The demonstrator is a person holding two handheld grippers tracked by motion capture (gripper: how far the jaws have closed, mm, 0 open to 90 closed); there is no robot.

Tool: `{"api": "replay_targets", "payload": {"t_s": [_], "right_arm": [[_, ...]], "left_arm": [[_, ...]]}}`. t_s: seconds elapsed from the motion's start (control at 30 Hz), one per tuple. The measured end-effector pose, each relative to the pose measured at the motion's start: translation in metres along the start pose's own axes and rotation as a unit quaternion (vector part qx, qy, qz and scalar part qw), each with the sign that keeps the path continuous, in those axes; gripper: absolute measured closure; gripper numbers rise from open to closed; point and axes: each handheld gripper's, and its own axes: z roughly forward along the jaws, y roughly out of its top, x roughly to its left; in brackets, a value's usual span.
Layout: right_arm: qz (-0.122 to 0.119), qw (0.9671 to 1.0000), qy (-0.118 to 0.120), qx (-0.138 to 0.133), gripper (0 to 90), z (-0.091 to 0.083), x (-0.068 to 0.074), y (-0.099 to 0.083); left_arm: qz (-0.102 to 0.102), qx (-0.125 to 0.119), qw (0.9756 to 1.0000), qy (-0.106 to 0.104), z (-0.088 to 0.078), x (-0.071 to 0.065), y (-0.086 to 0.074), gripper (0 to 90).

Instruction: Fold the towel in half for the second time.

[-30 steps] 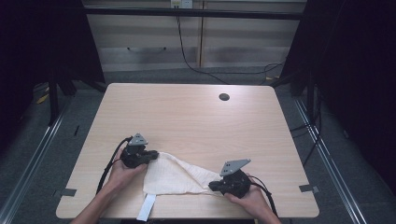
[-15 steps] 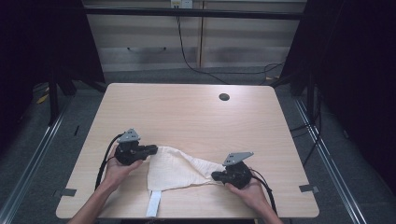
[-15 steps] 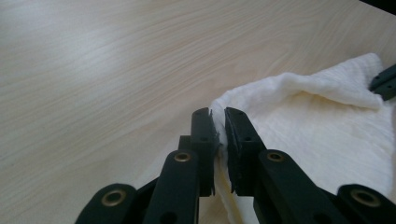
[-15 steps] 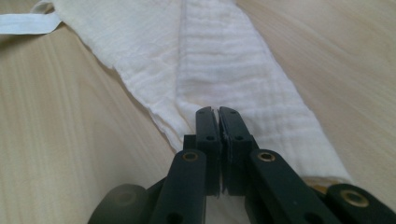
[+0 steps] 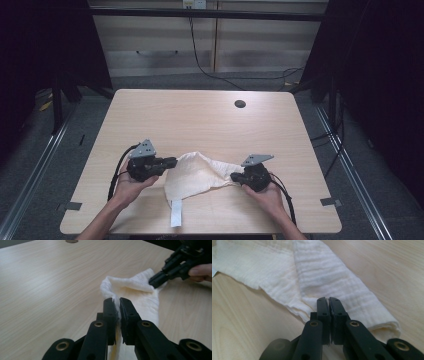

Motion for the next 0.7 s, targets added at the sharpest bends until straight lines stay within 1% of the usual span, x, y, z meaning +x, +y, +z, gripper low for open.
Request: {"api": "replay_targets", "payload": {"t_s": [0.03, 0.1, 0.2, 0.23, 0.27, 0.3, 0.33, 0.37, 0.47, 0.53, 0.57, 0.63, 0.7], "right_arm": [[-0.001, 1.0, -0.004, 0.001, 87.9, 0.0, -0.001, 0.0], [0.002, 1.0, -0.008, 0.003, 87.9, 0.0, -0.002, 0.001], [-0.001, 0.9998, -0.018, 0.004, 87.9, 0.001, -0.003, 0.003], [0.004, 0.9998, -0.017, 0.005, 87.9, 0.001, -0.003, 0.003], [0.0, 0.9998, -0.017, 0.003, 87.9, 0.002, -0.005, 0.004], [0.006, 0.9998, -0.016, 0.004, 87.9, 0.002, -0.005, 0.004], [0.003, 0.9999, -0.014, 0.002, 87.9, 0.002, -0.006, 0.004], [0.004, 0.9999, -0.013, 0.001, 87.9, 0.002, -0.006, 0.004], [0.003, 0.9999, -0.013, 0.0, 87.9, 0.002, -0.006, 0.003], [0.007, 0.9999, -0.013, 0.003, 87.9, 0.002, -0.006, 0.003], [0.007, 0.9999, -0.013, 0.003, 87.9, 0.002, -0.006, 0.003], [0.003, 0.9999, -0.015, 0.001, 87.9, 0.002, -0.006, 0.003], [0.006, 0.9999, -0.015, 0.002, 87.8, 0.002, -0.006, 0.003]], "left_arm": [[0.002, 0.004, 1.0, -0.005, 0.0, -0.004, 0.0, 84.0], [0.014, 0.012, 0.9997, -0.015, 0.0, -0.013, -0.003, 84.2], [0.03, 0.033, 0.9984, -0.034, 0.004, -0.027, -0.011, 84.3], [0.034, 0.039, 0.998, -0.035, 0.004, -0.031, -0.013, 84.3], [0.036, 0.037, 0.9981, -0.034, 0.004, -0.035, -0.016, 84.3], [0.035, 0.037, 0.9978, -0.042, 0.004, -0.038, -0.017, 84.3], [0.039, 0.043, 0.9973, -0.046, 0.005, -0.04, -0.019, 84.3], [0.043, 0.05, 0.9968, -0.046, 0.005, -0.042, -0.021, 84.2], [0.039, 0.062, 0.9961, -0.048, 0.006, -0.043, -0.029, 84.3], [0.039, 0.073, 0.9952, -0.051, 0.008, -0.042, -0.034, 84.2], [0.043, 0.079, 0.9946, -0.052, 0.009, -0.042, -0.036, 84.3], [0.042, 0.089, 0.9939, -0.05, 0.011, -0.043, -0.04, 84.1], [0.043, 0.098, 0.9929, -0.052, 0.015, -0.042, -0.044, 84.1]]}}
